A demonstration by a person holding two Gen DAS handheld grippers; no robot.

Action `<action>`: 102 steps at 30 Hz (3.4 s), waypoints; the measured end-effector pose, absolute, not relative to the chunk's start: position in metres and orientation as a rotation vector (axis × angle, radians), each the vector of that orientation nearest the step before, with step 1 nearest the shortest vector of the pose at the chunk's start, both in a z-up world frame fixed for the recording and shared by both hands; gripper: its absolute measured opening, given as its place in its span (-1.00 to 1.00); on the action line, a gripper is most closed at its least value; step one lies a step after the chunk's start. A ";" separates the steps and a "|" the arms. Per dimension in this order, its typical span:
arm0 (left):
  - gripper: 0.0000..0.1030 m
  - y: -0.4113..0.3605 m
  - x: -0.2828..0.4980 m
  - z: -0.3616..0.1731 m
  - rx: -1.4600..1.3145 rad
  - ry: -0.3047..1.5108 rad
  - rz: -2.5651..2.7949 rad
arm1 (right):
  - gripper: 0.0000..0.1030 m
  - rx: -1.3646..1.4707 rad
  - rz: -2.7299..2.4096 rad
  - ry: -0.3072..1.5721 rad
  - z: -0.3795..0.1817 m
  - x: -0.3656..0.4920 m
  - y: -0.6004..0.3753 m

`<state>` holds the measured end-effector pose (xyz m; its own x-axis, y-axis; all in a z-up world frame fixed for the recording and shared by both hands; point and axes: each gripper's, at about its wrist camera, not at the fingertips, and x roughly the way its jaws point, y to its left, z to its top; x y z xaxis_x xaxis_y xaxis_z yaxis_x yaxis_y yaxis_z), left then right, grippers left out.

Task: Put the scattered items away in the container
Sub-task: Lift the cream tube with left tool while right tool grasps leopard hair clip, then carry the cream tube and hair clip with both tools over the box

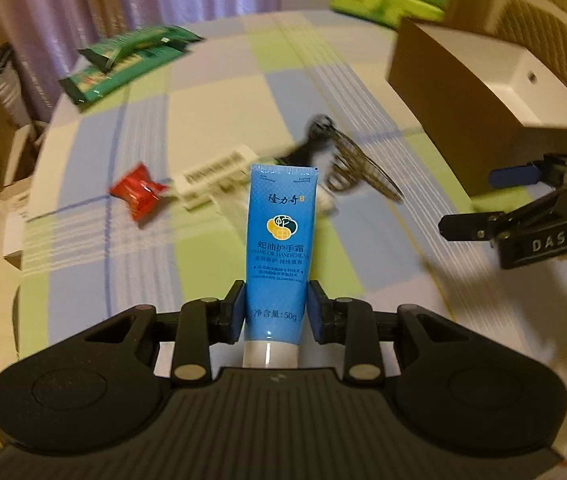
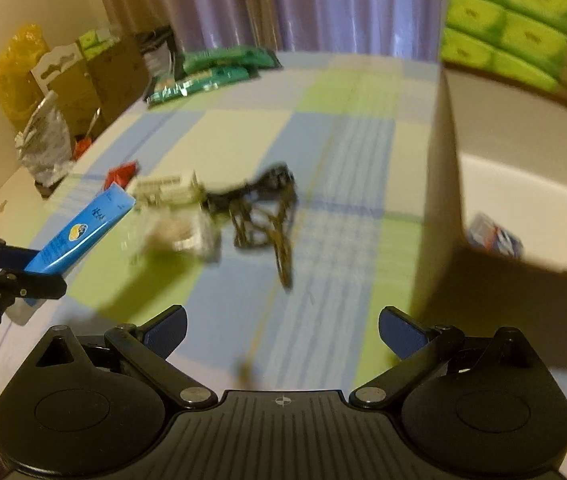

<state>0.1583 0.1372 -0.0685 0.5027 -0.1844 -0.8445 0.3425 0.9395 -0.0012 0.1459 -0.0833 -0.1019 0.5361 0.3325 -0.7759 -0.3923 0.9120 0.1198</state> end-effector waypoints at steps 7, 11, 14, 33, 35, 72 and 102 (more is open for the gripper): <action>-0.48 0.146 0.194 -0.069 0.145 0.977 -0.258 | 0.57 -0.094 0.442 0.871 -0.107 0.180 -0.052; -0.48 0.145 0.210 -0.068 0.137 0.963 -0.256 | 0.43 -0.101 0.425 0.880 -0.113 0.193 -0.041; -0.48 0.145 0.218 -0.069 0.136 0.960 -0.260 | 0.36 -0.100 0.408 0.886 -0.119 0.199 -0.035; -0.48 0.140 0.234 -0.080 0.130 0.990 -0.262 | -0.31 -0.114 0.395 0.898 -0.142 0.207 -0.026; -0.48 0.137 0.233 -0.078 0.132 0.987 -0.268 | -0.32 -0.109 0.405 0.889 -0.136 0.200 -0.027; -0.48 0.040 0.174 -0.054 0.162 0.942 -0.387 | 0.36 -0.084 0.385 0.975 -0.123 0.090 -0.156; -0.48 -0.039 0.145 -0.015 0.180 0.855 -0.519 | -0.23 -0.040 0.417 0.863 -0.050 0.075 -0.235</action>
